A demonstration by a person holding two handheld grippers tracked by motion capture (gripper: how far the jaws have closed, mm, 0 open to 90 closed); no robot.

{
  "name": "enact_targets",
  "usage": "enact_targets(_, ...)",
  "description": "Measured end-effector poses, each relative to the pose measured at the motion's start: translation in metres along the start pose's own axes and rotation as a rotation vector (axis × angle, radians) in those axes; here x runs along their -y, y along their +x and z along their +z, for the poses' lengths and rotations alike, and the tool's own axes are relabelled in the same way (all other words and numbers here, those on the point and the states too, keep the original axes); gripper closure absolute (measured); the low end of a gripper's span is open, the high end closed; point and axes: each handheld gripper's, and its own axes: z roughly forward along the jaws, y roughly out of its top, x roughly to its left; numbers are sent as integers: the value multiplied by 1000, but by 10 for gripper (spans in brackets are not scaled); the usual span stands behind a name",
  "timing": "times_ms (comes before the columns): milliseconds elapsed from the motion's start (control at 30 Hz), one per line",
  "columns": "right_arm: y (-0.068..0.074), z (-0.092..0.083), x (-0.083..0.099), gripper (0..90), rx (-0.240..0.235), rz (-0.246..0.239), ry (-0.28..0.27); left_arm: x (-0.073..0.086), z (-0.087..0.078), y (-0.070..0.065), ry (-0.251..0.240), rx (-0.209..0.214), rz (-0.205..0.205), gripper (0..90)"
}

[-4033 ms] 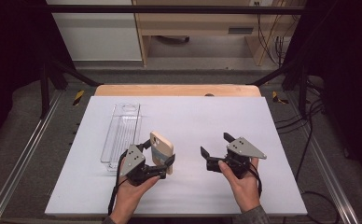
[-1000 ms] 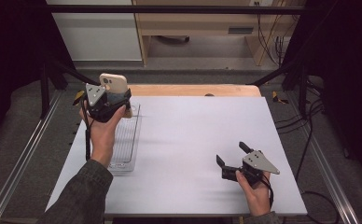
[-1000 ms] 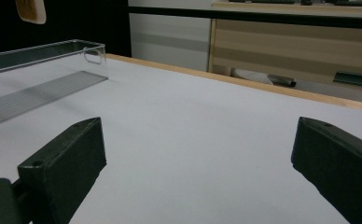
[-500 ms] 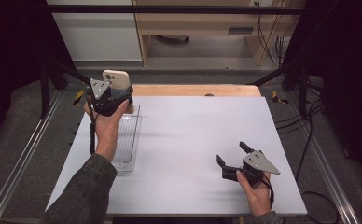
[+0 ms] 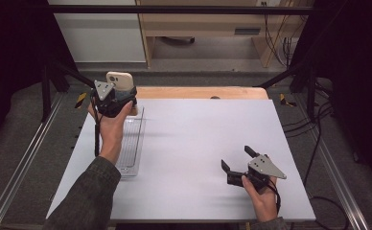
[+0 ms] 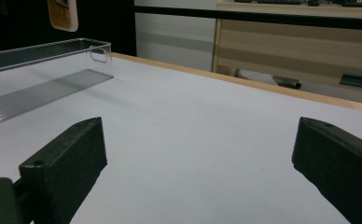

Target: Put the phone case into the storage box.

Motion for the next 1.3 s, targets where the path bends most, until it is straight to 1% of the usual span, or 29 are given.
enact_targets(267,0,0,0,30,-3,0,0,2,3,2,2,-7,-3,115)
enact_targets(367,0,0,0,30,-4,1,1,4,5,3,7,-11,-10,115)
enact_targets(667,0,0,0,30,-8,2,0,9,12,1,20,-14,-7,115)
enact_targets(767,0,-1,0,30,-11,1,-1,10,14,1,20,-16,-10,115)
enact_targets(967,0,0,0,30,-14,-5,0,12,16,2,25,-22,-1,115)
enact_targets(1167,0,0,0,30,-18,-6,-2,15,18,3,29,-25,-14,115)
enact_targets(1300,1,0,0,30,-29,-13,-6,16,19,3,30,-24,-11,114)
